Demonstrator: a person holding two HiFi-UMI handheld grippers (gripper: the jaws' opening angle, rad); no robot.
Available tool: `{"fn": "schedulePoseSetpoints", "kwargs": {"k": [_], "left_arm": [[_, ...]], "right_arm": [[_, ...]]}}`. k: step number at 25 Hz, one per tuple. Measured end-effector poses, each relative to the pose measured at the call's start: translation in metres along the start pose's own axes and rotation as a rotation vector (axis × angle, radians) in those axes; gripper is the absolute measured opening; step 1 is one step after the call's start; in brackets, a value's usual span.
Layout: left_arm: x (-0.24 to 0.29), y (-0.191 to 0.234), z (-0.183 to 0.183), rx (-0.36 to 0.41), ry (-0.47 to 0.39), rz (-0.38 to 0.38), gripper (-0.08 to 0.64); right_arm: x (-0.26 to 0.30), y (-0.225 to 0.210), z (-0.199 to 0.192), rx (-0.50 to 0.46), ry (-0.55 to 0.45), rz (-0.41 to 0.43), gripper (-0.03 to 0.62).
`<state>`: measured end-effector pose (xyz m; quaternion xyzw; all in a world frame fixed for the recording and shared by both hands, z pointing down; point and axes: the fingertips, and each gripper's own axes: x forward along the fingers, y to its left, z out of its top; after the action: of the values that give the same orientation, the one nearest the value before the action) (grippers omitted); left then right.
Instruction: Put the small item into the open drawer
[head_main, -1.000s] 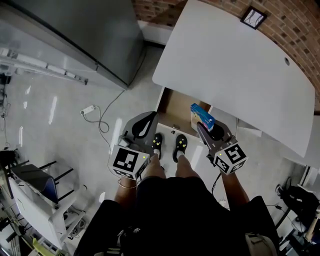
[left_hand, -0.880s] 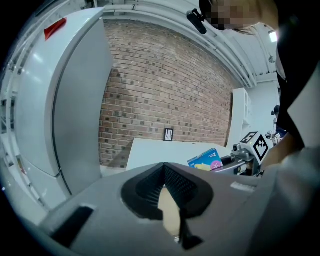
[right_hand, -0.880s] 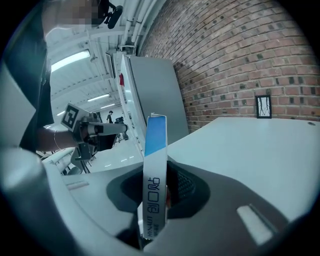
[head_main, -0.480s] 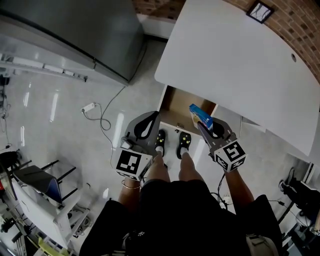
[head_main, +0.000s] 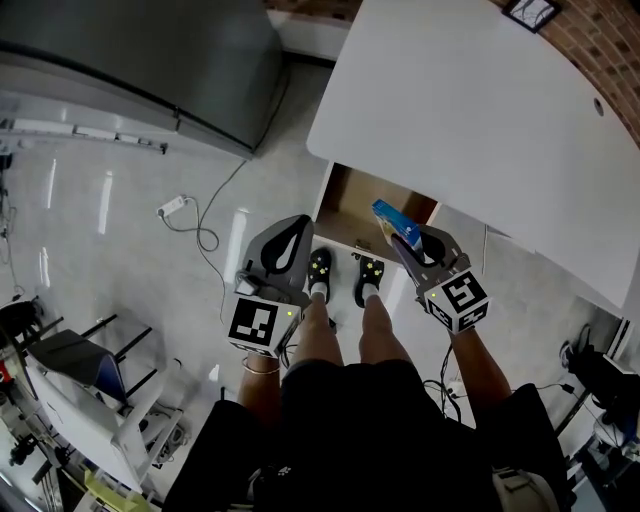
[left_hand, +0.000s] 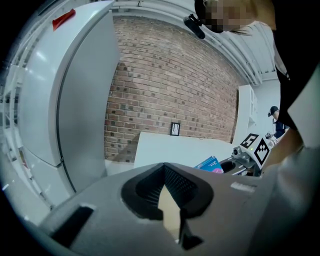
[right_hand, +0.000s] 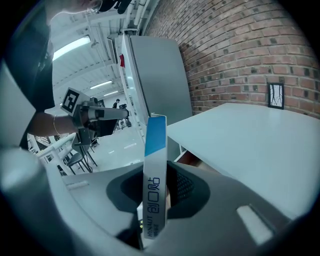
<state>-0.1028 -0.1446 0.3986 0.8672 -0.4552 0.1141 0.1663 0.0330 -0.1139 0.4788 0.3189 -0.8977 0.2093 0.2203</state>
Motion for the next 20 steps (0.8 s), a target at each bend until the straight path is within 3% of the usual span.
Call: {"fn": "schedulePoseSetpoints", "kwargs": {"k": [12,20], "left_arm": [[0.017,0.003,-0.028,0.012,0.030,-0.009,-0.003],[0.023,0.010,-0.044,-0.015,0.039,-0.005,-0.003]], "right_arm": [[0.023,-0.010,-0.031,0.065,0.037,0.008,0.084],[0.041,-0.013,-0.048,0.015,0.101,0.011,0.085]]}}
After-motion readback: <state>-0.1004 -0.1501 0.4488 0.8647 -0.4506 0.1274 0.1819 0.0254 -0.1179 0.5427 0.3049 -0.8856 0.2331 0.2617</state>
